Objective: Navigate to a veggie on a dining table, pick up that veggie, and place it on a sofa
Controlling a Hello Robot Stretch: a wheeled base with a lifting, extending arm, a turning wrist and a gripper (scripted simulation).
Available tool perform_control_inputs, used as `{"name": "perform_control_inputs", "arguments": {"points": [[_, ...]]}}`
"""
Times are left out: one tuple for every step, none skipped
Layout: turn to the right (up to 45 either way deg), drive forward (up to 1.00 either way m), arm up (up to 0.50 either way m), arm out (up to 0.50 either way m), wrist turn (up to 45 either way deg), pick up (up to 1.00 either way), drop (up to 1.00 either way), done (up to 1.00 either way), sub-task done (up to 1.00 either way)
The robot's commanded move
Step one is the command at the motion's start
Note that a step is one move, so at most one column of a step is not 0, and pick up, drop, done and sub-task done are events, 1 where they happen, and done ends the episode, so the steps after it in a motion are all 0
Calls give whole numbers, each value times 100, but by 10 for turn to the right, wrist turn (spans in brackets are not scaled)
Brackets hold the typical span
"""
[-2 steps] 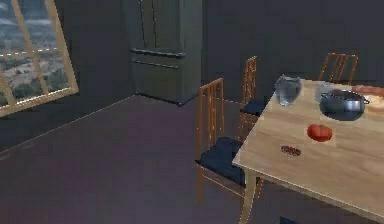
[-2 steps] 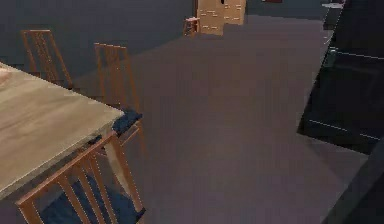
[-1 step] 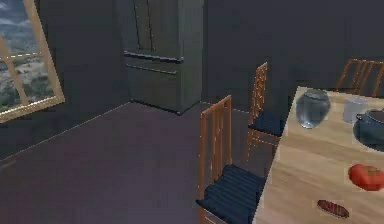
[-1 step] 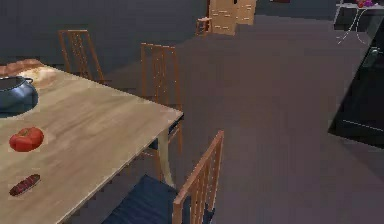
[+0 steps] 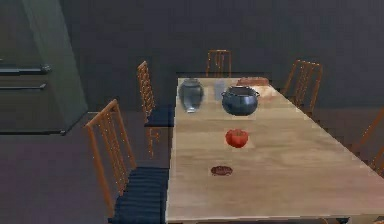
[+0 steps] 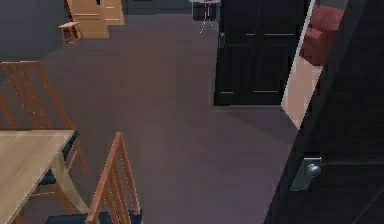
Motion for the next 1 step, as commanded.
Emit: {"name": "perform_control_inputs", "arguments": {"points": [[0,10,0,0,0,0,0,0,0]]}}
